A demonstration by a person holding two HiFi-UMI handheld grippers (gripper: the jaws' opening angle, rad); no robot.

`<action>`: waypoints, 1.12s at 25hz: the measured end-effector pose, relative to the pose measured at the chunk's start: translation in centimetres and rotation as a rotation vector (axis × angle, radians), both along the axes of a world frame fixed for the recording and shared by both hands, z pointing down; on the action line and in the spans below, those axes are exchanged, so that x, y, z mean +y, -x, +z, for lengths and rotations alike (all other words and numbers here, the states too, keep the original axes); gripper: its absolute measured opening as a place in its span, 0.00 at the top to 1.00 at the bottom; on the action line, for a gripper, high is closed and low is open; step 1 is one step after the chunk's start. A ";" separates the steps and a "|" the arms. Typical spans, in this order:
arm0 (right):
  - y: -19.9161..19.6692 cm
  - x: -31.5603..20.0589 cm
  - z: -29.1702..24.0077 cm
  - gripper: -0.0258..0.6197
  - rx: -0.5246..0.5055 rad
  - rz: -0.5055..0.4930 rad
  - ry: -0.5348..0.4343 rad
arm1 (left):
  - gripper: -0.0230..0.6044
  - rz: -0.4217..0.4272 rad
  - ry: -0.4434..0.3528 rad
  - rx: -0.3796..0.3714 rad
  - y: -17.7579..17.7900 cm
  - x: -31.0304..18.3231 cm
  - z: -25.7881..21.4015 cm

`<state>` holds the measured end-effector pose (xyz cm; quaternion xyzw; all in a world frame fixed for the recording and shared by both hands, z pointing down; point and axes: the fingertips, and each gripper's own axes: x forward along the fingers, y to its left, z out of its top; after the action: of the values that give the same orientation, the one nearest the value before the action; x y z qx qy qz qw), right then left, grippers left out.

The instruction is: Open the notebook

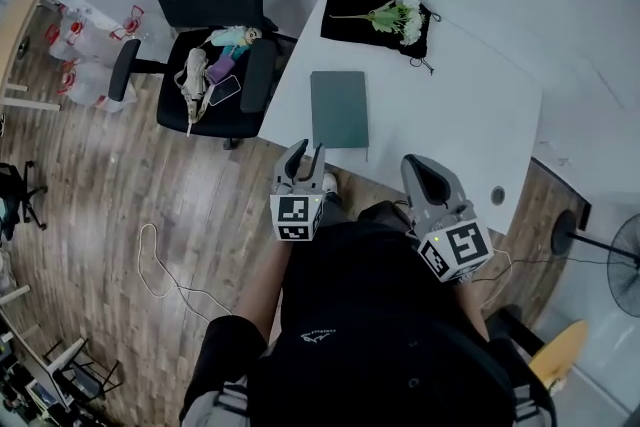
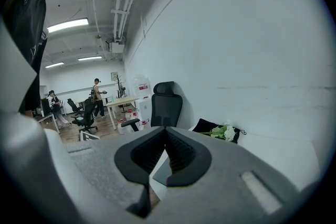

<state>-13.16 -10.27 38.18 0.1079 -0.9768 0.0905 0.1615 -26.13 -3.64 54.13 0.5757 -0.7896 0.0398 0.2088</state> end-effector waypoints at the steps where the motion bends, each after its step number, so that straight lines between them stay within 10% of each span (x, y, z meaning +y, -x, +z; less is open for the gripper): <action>1: 0.2 0.2 0.0 0.95 0.004 0.002 0.000 | 0.79 0.006 0.015 0.011 0.1 0.1 0.8; 28: 0.1 -0.8 3.1 0.95 0.142 0.044 0.024 | 0.79 -0.079 0.245 0.358 0.3 -1.3 15.2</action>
<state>-13.25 -11.07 41.24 0.1336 -0.9591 0.0976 0.2299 -26.43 -4.94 69.38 0.5124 -0.7511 0.0244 0.4155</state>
